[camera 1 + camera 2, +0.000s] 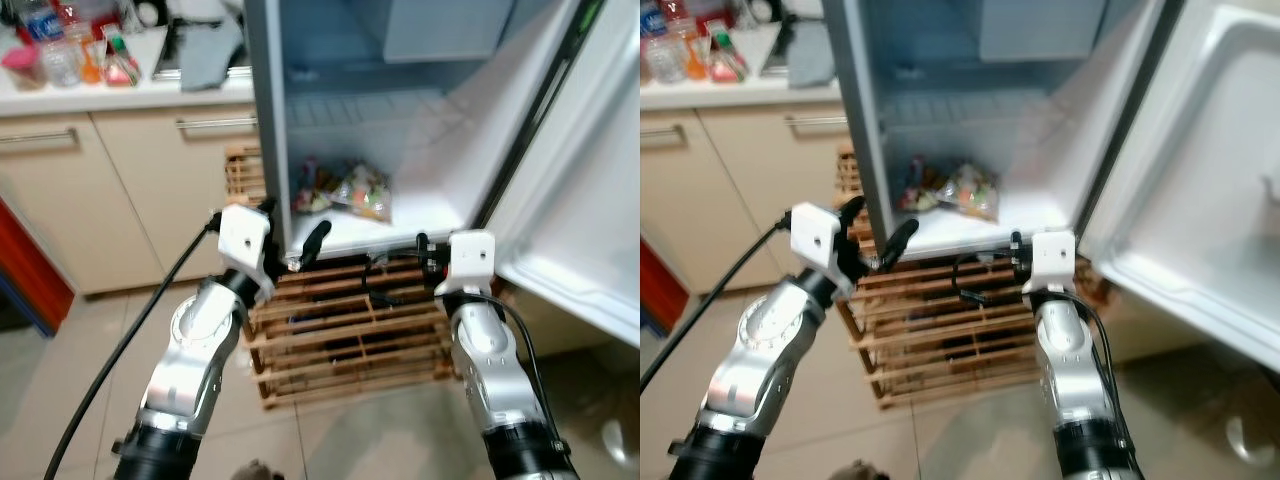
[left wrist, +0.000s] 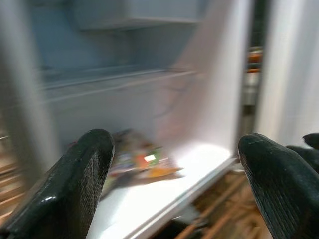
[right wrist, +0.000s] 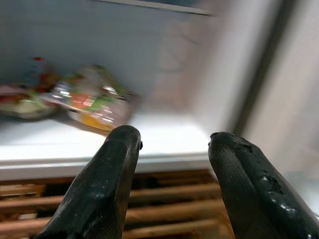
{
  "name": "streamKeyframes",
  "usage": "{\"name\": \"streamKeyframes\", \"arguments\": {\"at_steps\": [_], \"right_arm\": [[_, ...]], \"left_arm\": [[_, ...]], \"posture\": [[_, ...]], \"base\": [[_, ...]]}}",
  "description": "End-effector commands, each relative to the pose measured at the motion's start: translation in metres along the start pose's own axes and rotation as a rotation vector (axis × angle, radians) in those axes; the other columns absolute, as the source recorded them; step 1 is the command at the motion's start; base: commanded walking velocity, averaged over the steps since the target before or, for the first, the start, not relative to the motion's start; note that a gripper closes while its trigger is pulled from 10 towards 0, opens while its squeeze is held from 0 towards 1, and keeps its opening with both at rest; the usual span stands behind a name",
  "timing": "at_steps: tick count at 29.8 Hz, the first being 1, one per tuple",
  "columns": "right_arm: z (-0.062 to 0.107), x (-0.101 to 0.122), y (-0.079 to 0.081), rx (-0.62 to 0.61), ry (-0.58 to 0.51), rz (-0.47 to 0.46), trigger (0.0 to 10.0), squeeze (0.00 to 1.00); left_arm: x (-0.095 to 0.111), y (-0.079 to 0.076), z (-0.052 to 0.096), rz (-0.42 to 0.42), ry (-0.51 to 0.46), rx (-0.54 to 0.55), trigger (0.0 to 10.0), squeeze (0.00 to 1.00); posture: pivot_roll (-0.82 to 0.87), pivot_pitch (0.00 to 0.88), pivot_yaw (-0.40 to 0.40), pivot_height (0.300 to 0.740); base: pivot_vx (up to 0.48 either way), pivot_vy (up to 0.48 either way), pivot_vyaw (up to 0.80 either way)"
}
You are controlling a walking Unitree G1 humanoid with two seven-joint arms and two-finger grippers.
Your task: Restocking fridge
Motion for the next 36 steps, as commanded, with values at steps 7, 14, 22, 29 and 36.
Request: {"name": "streamKeyframes", "arguments": {"at_steps": [7, 14, 22, 29, 36], "right_arm": [[0.001, 0.004, -0.008, -0.001, -0.026, 0.040, 10.0, 0.00], [0.009, -0.003, -0.002, 0.069, -0.012, 0.042, 10.0, 0.00], [0.016, -0.009, -0.003, 0.137, 0.012, 0.071, 10.0, 0.00], [0.127, -0.164, -0.024, 0.412, 0.651, 0.225, 10.0, 0.00], [0.182, -0.217, -0.064, 0.305, 0.992, 0.178, 10.0, 0.00]], "left_arm": [[0.003, -0.012, -0.006, 0.008, -0.022, -0.060, 10.0, 0.00], [0.003, -0.013, -0.006, 0.045, -0.024, -0.074, 10.0, 0.00], [0.003, -0.016, -0.006, 0.043, -0.027, -0.097, 10.0, 0.00], [-0.033, 0.009, -0.003, -0.007, 0.131, 0.006, 10.0, 0.00], [-0.127, 0.047, 0.033, -0.036, 0.611, 0.144, 10.0, 0.00]], "posture": [[-0.10, 0.000, 0.008, 0.740], [-0.11, 0.000, 0.010, 0.740], [-0.11, 0.000, 0.010, 0.740], [-0.12, 0.000, 0.012, 0.740], [-0.15, 0.000, 0.039, 0.740]], "base": [[0.000, -0.425, 0.37], [0.034, -0.423, 0.80], [0.246, -0.410, 0.80], [0.096, -0.058, 0.11], [0.000, 0.000, 0.00]]}}
Point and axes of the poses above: a point about 5 cm out from each wrist's last joint towards the gripper, its own z axis pointing back from the gripper into the wrist, its own x axis along the axis of the wrist's last joint, y = z × x, the point moved 6 cm from there along -z, pointing out of the wrist towards the gripper, and after that the axes turned 6 degrees about z, right-handed, at the moved point
